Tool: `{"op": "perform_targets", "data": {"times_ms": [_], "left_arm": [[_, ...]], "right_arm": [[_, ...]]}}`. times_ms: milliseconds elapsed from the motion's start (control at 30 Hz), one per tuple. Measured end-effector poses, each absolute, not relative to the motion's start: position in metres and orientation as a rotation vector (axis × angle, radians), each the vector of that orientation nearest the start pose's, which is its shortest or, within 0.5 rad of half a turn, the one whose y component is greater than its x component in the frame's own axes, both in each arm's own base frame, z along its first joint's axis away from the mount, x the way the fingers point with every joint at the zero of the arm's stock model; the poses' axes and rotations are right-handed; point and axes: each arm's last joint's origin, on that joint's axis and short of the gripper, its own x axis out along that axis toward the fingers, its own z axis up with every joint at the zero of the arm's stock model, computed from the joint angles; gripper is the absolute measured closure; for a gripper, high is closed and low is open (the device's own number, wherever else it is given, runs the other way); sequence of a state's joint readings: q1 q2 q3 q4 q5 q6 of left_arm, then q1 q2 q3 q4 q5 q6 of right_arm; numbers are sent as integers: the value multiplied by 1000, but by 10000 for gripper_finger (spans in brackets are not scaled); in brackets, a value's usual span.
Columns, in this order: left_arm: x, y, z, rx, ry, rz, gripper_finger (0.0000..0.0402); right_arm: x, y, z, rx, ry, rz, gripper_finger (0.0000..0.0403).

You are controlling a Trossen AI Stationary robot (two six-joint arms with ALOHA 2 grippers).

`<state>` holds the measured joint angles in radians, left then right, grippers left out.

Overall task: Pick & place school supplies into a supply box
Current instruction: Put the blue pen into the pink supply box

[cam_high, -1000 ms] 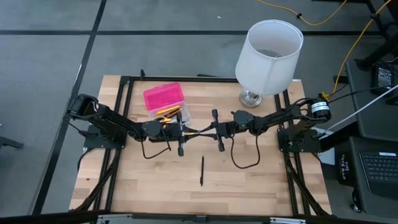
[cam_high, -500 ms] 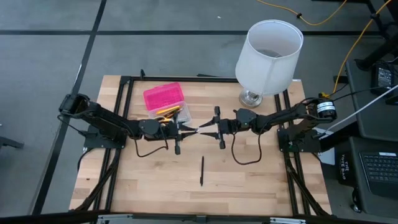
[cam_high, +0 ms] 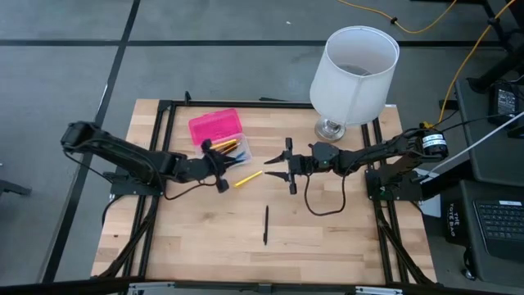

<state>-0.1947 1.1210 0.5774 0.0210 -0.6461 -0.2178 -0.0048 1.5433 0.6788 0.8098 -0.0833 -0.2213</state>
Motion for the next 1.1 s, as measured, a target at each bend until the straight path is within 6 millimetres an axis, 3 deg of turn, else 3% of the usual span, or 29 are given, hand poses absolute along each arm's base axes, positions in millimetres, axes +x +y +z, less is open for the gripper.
{"op": "perform_targets", "data": {"times_ms": [200, 467, 1100], "left_arm": [[211, -22, 214, 43, 537, 560, 392], [204, -11, 199, 60, 688, 641, 392], [200, 12, 186, 170, 869, 724, 390]], "right_arm": [[314, 0, 213, -262, 70, 54, 277], [314, 0, 213, -269, 63, 50, 392], [314, 0, 212, -268, 71, 52, 397]]}}
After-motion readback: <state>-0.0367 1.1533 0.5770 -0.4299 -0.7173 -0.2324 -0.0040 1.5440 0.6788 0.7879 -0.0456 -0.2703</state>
